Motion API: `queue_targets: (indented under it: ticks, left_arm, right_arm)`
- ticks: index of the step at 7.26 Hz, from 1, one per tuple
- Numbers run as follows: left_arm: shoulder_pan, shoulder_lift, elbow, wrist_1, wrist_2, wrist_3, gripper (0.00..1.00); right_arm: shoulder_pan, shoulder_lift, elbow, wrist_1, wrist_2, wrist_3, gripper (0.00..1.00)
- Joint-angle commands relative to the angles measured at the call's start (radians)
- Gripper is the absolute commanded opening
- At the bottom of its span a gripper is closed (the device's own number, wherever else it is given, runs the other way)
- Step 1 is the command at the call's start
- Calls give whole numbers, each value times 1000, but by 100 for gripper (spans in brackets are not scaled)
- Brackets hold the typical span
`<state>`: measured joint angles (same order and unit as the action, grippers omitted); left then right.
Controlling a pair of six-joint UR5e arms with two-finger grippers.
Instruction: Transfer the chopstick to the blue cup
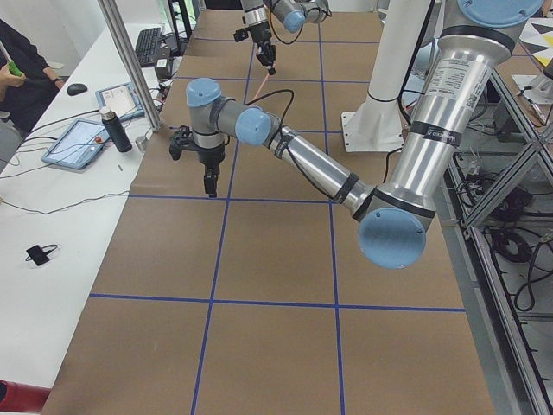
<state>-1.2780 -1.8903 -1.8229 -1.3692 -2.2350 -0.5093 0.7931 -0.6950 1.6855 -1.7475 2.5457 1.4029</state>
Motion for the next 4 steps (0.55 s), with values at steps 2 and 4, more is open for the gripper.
queue_targets:
  ticks: [2, 4]
  left_arm:
    - [0, 14, 25, -33, 0, 0, 99]
    - [0, 16, 24, -33, 0, 0, 99]
  right_arm:
    - [-14, -1, -75, 22, 13, -21, 0]
    - [-26, -1, -137, 87, 13, -21, 0]
